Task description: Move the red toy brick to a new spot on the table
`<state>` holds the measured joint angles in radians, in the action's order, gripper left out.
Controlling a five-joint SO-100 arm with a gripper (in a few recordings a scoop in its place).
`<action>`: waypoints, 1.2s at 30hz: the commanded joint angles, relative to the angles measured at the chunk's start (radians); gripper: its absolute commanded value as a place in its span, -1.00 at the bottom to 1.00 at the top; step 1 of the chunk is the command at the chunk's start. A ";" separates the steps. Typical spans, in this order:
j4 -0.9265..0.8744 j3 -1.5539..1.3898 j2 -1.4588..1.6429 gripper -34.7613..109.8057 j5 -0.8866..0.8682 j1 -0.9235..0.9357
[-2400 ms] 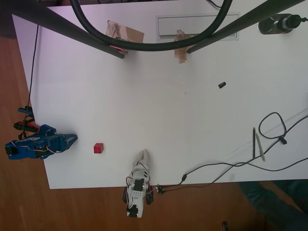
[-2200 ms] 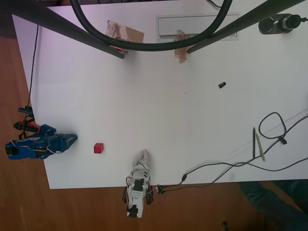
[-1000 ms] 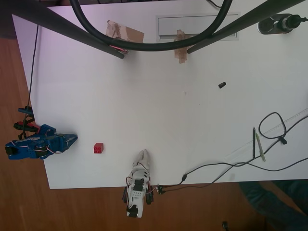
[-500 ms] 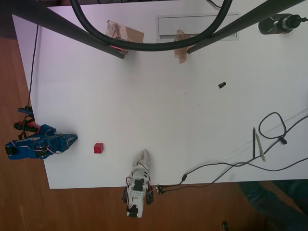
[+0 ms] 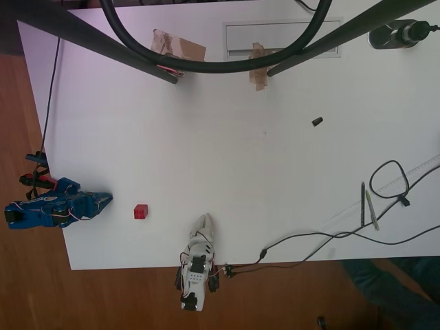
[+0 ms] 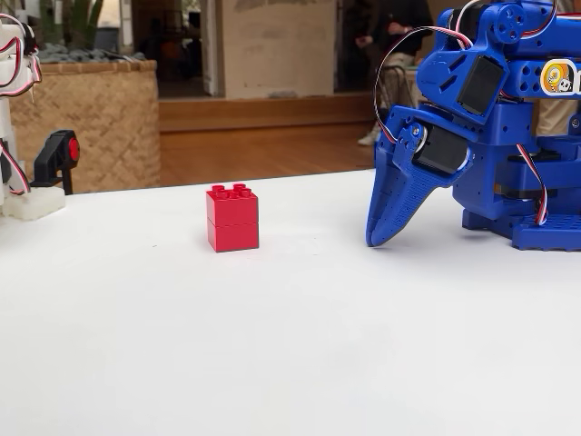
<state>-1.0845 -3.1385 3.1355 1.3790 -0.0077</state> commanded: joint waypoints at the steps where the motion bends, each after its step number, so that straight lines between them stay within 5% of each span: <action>1: 0.086 0.158 -0.201 -0.52 0.011 0.017; 16: 0.233 0.927 -0.956 -0.25 0.026 0.117; 36: 0.635 0.726 -1.160 -0.11 0.304 0.298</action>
<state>-0.4939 -2.3961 1.9650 1.6751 0.2807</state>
